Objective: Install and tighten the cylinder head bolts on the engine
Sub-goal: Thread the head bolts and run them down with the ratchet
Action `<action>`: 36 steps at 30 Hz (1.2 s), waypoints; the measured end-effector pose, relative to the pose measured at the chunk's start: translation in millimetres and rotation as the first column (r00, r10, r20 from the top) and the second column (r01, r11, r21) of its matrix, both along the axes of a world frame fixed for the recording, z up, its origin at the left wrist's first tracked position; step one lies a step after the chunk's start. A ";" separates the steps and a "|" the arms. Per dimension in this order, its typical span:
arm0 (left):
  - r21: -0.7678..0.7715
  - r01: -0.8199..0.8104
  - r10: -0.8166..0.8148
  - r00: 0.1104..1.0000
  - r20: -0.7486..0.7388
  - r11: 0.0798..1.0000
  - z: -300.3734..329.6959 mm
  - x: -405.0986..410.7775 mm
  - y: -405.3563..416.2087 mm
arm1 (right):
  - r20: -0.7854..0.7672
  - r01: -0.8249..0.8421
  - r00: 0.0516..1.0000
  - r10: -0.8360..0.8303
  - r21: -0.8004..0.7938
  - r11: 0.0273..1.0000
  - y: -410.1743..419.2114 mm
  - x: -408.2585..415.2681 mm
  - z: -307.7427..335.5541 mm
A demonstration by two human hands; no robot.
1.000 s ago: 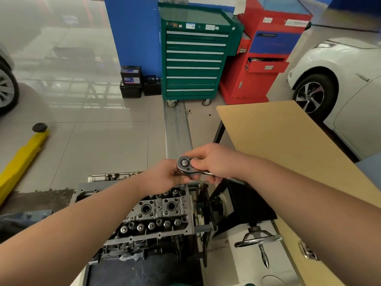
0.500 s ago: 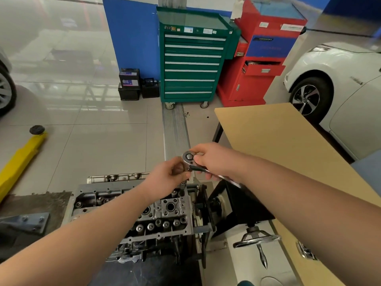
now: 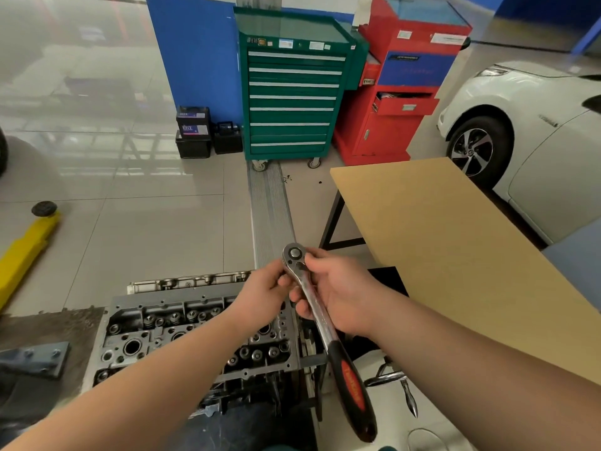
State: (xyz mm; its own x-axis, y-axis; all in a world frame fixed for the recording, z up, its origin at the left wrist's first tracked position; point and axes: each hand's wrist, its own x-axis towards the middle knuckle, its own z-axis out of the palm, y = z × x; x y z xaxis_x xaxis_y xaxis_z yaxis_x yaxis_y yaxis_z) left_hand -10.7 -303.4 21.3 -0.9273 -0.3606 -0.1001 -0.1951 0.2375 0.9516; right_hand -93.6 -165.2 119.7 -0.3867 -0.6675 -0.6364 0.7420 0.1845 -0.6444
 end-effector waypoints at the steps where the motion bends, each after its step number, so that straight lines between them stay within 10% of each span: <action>1: -0.009 0.011 -0.011 1.000 0.006 1.000 -0.7 0.5 -0.6 | 0.050 -0.048 0.997 0.051 -0.065 0.997 3.6 -0.7 -1.2; 11: -0.046 0.066 -0.068 0.997 -0.045 0.997 -0.1 6.5 -5.8 | 0.010 -0.122 0.992 0.123 -0.077 0.990 6.5 2.2 -14.6; 16: -0.052 0.050 -0.052 0.998 -0.038 0.997 -3.4 8.5 -9.8 | -0.298 -0.088 0.948 0.116 0.105 0.991 -2.3 12.0 -8.4; 18: -0.065 0.070 -0.073 0.997 -0.040 0.995 -3.0 7.8 -10.5 | -0.568 -0.123 0.762 0.309 0.343 0.931 -6.6 12.4 -5.5; 20: -0.095 0.101 -0.106 0.993 -0.047 0.990 -3.2 6.1 -11.1 | -0.747 -0.119 0.386 0.542 0.542 0.832 -9.3 7.0 -2.7; 26: -0.181 0.132 -0.139 0.990 -0.025 0.974 -20.5 8.2 -15.7 | -0.510 -0.184 -0.465 0.723 0.855 0.485 -22.7 -28.0 28.4; 29: -0.218 0.129 -0.135 0.991 -0.011 0.967 -21.0 7.9 -21.1 | -0.471 -0.178 -0.595 0.652 0.867 0.465 -31.6 -36.6 39.9; 36: -0.293 -0.008 -0.027 0.993 -0.115 0.956 -18.1 6.8 -22.2 | -0.357 0.087 -0.565 0.744 0.871 0.484 -39.2 -22.5 35.0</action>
State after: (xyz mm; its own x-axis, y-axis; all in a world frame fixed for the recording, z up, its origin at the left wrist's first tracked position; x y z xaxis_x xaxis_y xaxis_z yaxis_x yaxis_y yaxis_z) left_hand -3.9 -325.6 3.2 -0.9298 -0.3487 0.1175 -0.0833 0.5104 0.8559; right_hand -116.1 -204.4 154.7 -0.3620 -0.9039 -0.2278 -0.9319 0.3446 0.1133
